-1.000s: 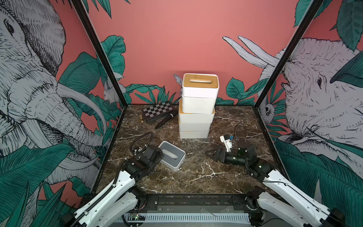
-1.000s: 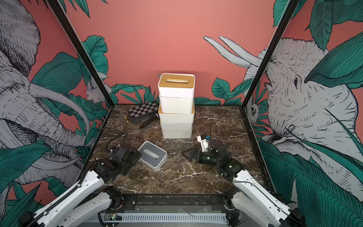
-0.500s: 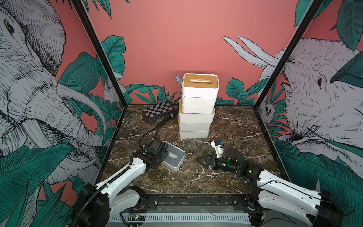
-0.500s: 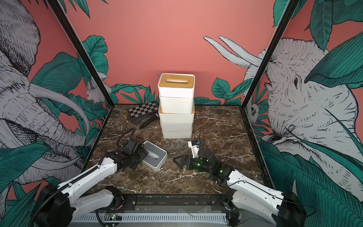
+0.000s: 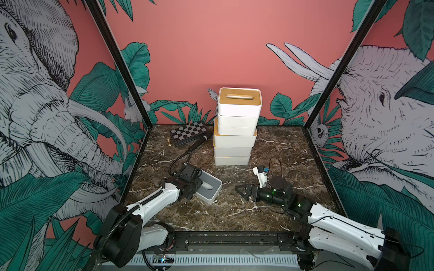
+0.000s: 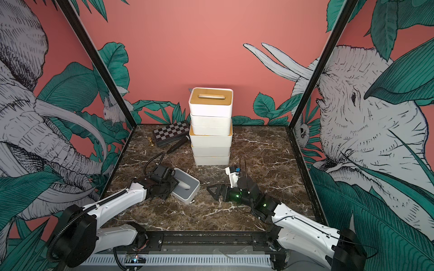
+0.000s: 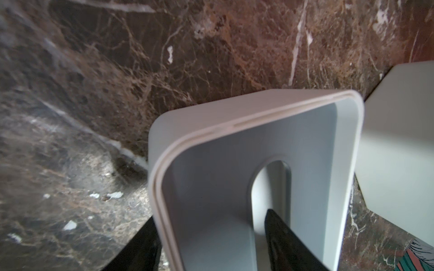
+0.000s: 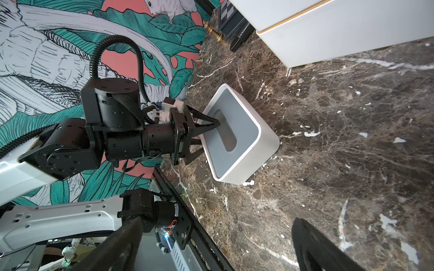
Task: Stack the tissue boxes
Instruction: Pick up the tissue box from the center of the board.
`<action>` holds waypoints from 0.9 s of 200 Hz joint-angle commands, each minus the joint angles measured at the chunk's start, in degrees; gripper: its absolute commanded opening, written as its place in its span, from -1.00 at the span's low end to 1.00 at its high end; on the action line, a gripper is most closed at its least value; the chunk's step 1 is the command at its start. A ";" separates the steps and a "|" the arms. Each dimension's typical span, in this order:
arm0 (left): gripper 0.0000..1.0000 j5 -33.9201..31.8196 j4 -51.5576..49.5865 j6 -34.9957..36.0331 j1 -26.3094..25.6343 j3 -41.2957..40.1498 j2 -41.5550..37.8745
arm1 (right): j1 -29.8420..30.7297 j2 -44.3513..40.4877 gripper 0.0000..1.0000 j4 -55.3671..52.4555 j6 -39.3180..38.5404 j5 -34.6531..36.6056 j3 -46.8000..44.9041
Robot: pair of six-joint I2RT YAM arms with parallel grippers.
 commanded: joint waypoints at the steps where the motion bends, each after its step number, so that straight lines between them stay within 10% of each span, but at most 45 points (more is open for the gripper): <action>1: 0.36 -0.02 0.82 -1.28 0.36 0.41 0.16 | 0.59 -0.62 0.98 2.18 -0.17 0.84 -1.07; 180: 0.07 1.26 -0.80 -3.36 0.84 0.36 0.82 | 0.63 -1.52 0.99 1.40 -0.78 1.60 -2.15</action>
